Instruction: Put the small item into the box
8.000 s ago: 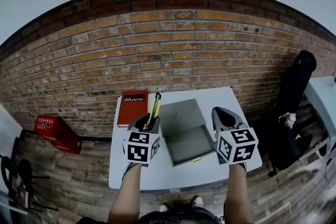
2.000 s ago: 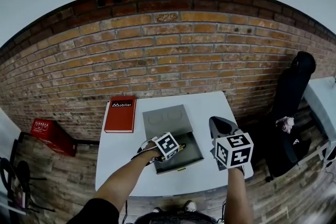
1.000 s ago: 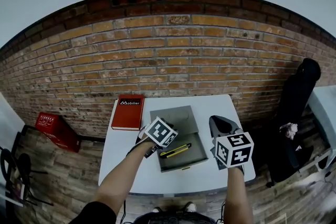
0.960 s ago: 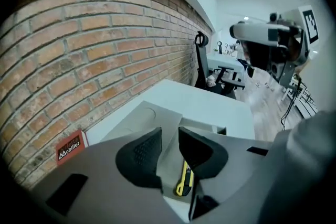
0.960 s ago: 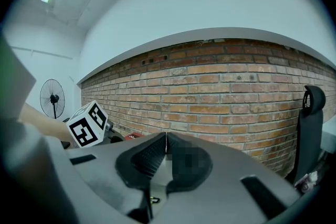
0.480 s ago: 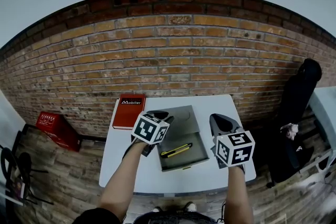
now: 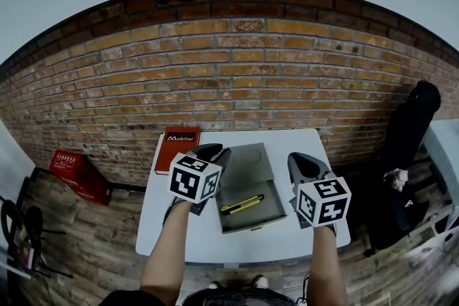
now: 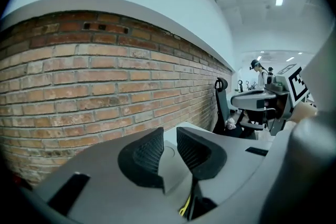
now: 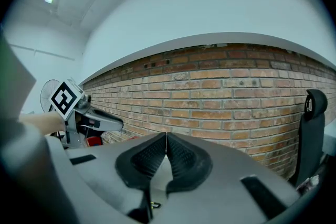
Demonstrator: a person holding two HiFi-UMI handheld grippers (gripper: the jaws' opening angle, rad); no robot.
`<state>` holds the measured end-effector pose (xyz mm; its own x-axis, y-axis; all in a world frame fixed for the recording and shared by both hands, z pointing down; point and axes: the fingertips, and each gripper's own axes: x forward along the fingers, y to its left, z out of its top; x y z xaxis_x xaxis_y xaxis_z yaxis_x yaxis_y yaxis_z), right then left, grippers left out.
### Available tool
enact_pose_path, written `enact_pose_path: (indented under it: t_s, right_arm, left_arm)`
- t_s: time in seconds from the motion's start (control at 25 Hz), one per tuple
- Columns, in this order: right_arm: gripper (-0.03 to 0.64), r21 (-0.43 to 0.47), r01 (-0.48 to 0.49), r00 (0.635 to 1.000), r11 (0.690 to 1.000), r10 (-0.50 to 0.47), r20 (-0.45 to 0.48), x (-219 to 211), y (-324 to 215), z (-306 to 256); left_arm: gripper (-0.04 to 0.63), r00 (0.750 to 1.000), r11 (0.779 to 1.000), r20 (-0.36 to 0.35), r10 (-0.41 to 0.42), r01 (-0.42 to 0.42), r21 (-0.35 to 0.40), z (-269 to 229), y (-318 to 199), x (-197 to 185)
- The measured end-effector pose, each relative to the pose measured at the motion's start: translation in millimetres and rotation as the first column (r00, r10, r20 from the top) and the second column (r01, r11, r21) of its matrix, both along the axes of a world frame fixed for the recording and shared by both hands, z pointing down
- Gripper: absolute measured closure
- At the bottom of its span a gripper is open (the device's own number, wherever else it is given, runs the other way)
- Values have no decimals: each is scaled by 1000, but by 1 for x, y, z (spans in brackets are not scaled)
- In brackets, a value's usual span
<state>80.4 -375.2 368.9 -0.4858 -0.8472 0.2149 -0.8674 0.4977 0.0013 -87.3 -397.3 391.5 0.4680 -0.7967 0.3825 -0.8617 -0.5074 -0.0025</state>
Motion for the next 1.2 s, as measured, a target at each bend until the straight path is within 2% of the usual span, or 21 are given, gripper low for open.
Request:
enact_pose_path:
  t_s: [0.28,0.44,0.6,0.8,1.2]
  right_arm:
    - [597,22,-2,1000,1000,2,17,0,2,-11]
    - [597,35,4,1000,999,-5,20,1,4,-19]
    - [597,44,7,1000,999,-8,22,-1,4,-21]
    - [597,41,0,1000,999,-1,20,0,3,-19]
    - [597,50,3,1000,999,-4,18,-1,6,-23]
  left_arm:
    - [526,998,997,-12,-62,63,52,-8,12,-15]
    - [535,995,989,10,-99,97,114,-16,17,-22]
    - [543,990,981,-3,-141,140,132,-17,21,-35]
    - [554,984,970,40,-172,162,181,-21,23,-41]
    - [557,980,962,28,-197,188,196,-29,22,-46]
